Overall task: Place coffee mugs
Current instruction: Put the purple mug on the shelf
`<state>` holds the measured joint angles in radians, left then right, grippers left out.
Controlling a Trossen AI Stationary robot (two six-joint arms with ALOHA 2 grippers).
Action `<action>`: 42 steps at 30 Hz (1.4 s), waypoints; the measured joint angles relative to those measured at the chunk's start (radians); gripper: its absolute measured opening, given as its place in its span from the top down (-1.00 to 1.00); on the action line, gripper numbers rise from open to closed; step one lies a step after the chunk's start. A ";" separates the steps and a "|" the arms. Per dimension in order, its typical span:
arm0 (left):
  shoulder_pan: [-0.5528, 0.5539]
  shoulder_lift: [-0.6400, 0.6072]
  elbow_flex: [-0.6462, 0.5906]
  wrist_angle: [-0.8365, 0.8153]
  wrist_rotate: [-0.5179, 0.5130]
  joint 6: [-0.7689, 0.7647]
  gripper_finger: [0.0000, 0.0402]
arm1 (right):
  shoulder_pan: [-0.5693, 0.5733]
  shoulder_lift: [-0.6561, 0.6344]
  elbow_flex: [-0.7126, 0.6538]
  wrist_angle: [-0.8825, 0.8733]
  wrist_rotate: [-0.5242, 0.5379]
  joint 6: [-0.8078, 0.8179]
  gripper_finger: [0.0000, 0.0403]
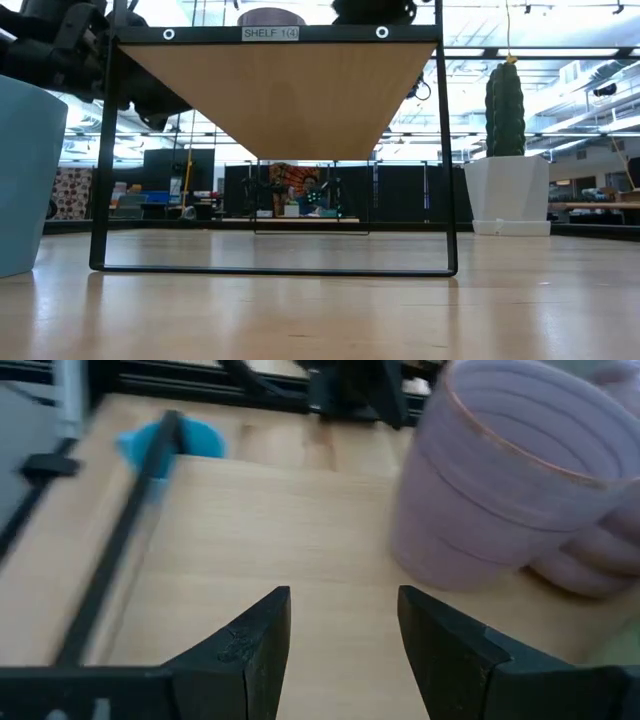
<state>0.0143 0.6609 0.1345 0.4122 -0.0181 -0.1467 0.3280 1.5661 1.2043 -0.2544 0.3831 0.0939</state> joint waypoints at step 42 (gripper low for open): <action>-0.071 0.000 0.001 0.084 -0.026 0.055 0.00 | -0.167 0.087 0.001 0.193 0.015 -0.098 0.05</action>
<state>-0.0566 0.6609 0.1356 0.4958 -0.0444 -0.0913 0.1612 1.6527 1.2053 -0.0609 0.3985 -0.0044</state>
